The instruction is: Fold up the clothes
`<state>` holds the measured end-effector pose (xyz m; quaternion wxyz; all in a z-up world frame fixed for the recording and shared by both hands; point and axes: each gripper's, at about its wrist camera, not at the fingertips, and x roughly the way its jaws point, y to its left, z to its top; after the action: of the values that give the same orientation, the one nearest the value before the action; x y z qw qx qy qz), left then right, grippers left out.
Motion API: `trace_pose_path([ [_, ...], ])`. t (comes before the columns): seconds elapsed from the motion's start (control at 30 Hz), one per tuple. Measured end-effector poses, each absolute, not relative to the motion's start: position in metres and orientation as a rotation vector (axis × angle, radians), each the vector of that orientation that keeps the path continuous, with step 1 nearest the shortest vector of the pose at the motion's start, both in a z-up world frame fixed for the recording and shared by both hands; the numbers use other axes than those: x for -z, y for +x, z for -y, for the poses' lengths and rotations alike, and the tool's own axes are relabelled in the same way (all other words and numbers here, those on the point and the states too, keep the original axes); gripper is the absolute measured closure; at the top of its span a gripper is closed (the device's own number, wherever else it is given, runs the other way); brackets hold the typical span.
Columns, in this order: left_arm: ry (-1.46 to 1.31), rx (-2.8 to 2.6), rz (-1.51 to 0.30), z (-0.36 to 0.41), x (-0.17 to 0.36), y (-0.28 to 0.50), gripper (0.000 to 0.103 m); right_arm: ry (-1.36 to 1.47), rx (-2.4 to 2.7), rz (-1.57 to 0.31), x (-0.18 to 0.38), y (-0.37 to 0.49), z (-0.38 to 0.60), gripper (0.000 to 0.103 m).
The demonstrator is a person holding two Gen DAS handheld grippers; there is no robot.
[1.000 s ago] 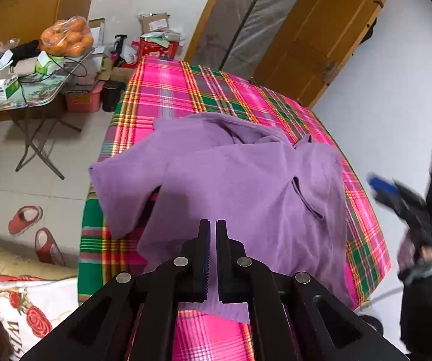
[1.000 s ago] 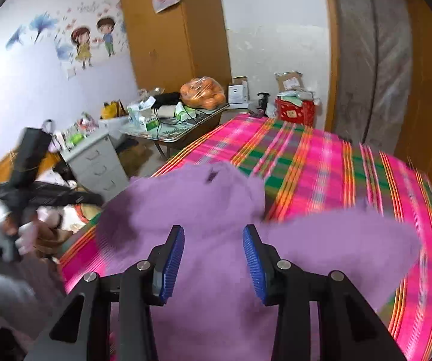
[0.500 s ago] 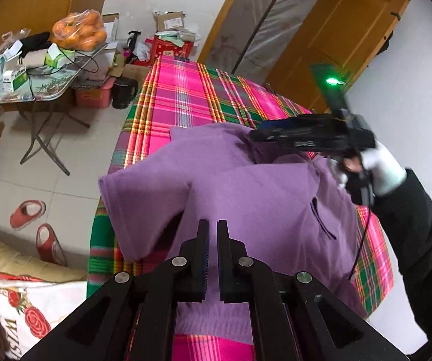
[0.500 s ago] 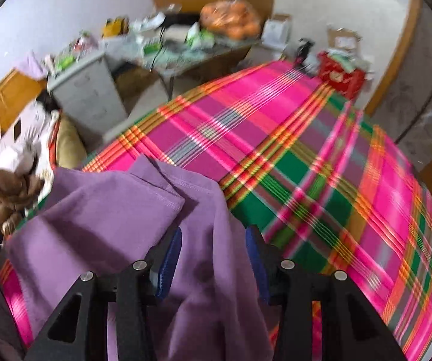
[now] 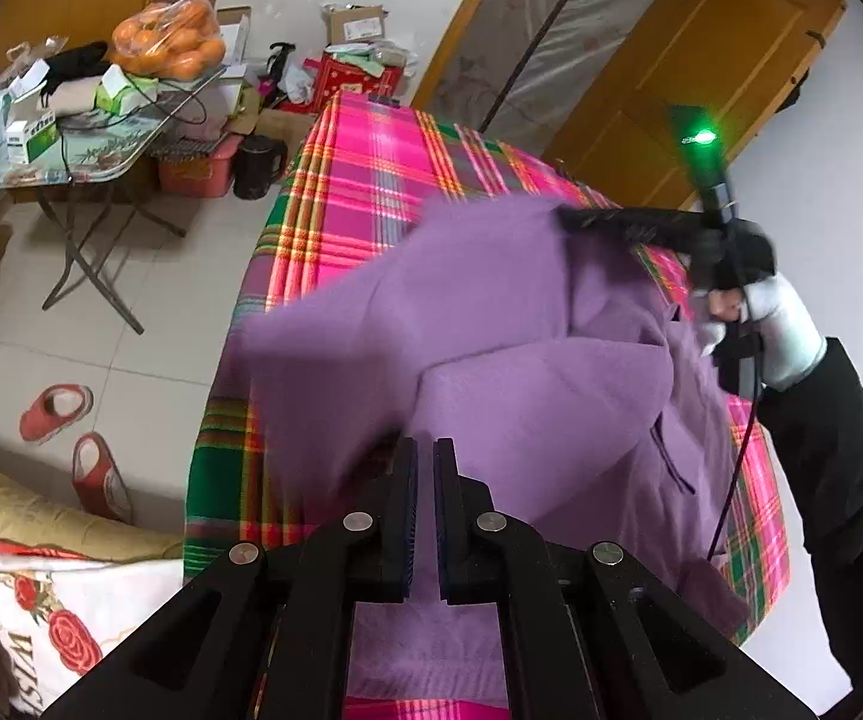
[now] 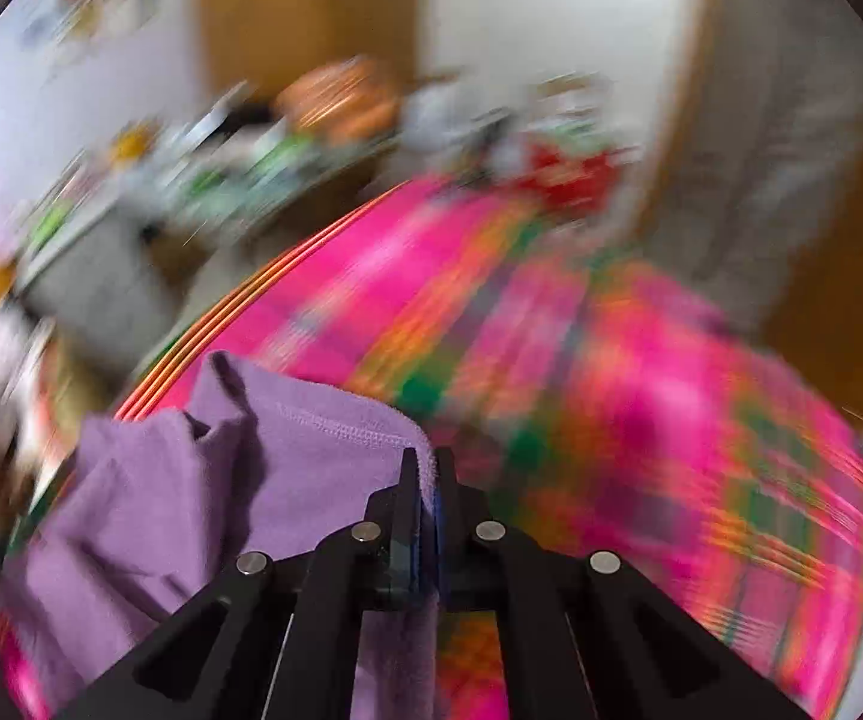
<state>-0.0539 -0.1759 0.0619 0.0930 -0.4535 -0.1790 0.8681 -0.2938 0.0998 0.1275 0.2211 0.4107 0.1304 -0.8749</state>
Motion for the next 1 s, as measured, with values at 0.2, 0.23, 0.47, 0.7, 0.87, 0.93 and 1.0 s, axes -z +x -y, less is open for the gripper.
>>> trace_pose_path([
  [0.2, -1.313, -2.601, 0.526, 0.171, -0.069, -0.048, 0.098, 1.042, 2.957, 0.103, -0.173, -0.274, -0.241, 0.099],
  [0.23, -1.312, -2.604, 0.524, 0.169, -0.07, -0.047, 0.098, 1.051, 3.0, 0.148, -0.171, -0.266, -0.26, 0.099],
  [0.47, -1.349, -2.581, 0.51, 0.154, -0.064, -0.052, 0.097, 1.349, 2.818, 0.138, -0.119, -0.227, -0.304, 0.097],
  [0.7, -1.401, -2.57, 0.488, 0.143, -0.053, -0.063, 0.087, 1.254, 2.704, 0.196, -0.108, -0.176, -0.305, 0.072],
  [0.87, -1.41, -2.624, 0.382, 0.149, -0.043, -0.08, 0.081, 1.14, 2.393, 0.079, -0.103, -0.116, -0.256, 0.066],
  [0.93, -1.423, -2.626, 0.356, 0.152, -0.036, -0.086, 0.079, 1.117, 2.254, 0.034, -0.096, -0.096, -0.234, 0.066],
  [1.0, -1.443, -2.605, 0.366, 0.157, -0.027, -0.092, 0.078, 1.084, 2.171, -0.007, -0.093, -0.08, -0.219, 0.066],
])
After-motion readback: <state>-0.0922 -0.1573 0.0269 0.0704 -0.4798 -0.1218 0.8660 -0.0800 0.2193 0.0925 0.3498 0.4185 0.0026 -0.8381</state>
